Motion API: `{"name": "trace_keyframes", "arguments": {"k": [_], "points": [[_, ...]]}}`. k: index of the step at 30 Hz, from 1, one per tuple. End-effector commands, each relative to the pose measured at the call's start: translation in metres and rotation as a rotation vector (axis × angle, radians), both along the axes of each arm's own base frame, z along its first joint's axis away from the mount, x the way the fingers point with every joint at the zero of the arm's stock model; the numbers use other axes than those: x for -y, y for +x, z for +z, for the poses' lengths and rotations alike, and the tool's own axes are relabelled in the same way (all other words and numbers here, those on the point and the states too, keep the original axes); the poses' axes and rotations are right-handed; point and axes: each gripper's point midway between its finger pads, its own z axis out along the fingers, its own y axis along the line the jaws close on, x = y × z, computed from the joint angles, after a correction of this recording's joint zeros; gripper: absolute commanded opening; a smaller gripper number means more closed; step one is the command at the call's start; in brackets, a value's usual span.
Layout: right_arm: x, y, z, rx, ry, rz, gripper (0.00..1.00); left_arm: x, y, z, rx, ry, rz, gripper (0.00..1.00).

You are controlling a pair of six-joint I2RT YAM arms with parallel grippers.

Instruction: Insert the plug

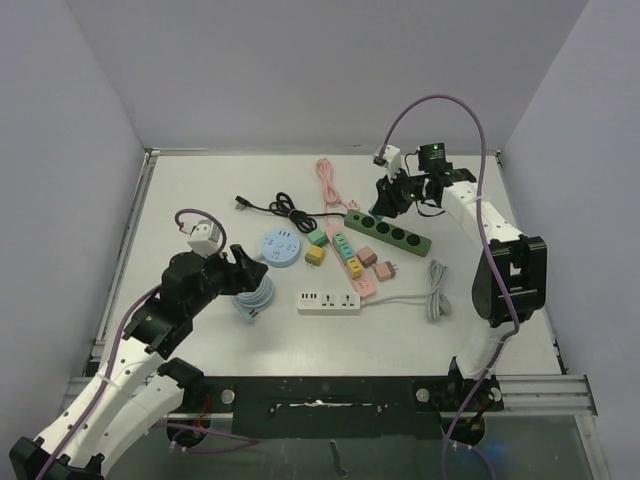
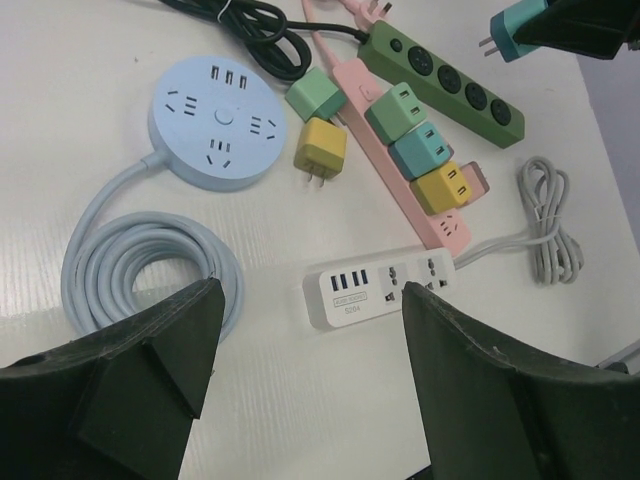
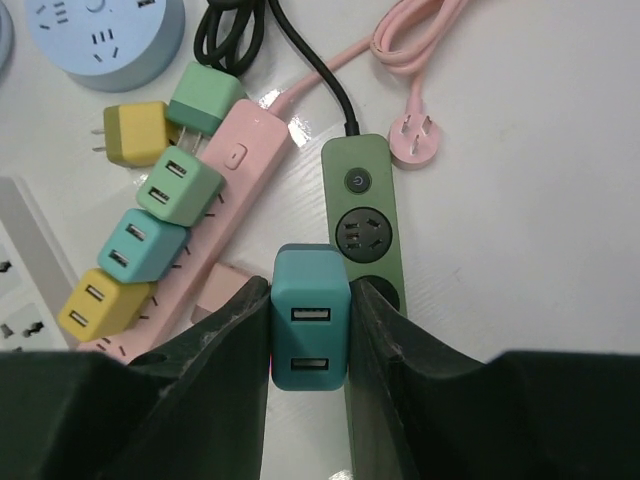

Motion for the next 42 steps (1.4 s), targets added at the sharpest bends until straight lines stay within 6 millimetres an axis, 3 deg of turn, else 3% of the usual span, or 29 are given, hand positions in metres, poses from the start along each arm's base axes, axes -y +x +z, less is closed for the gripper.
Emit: {"name": "trace_keyframes", "arguments": {"k": [1,11,22,32,37,42], "points": [[-0.001,0.016,0.000,0.055,-0.043,0.112,0.00,0.005,0.009,0.006,0.046,0.005,-0.025,0.70],[-0.014,0.045,-0.031,0.057,-0.031,0.162,0.04,0.020,0.021,0.014,0.081,-0.032,-0.062,0.70],[-0.019,0.045,-0.061,-0.001,-0.082,0.194,0.04,0.017,0.019,0.014,0.094,-0.043,-0.048,0.70],[0.000,0.048,-0.092,-0.037,-0.245,0.172,0.02,0.016,0.019,0.011,0.088,-0.038,-0.045,0.70],[-0.001,0.046,-0.097,-0.051,-0.276,0.185,0.02,0.016,0.020,0.011,0.086,-0.039,-0.042,0.70],[0.001,0.040,-0.119,-0.052,-0.381,0.178,0.02,0.016,0.020,0.011,0.085,-0.040,-0.041,0.70]]}}
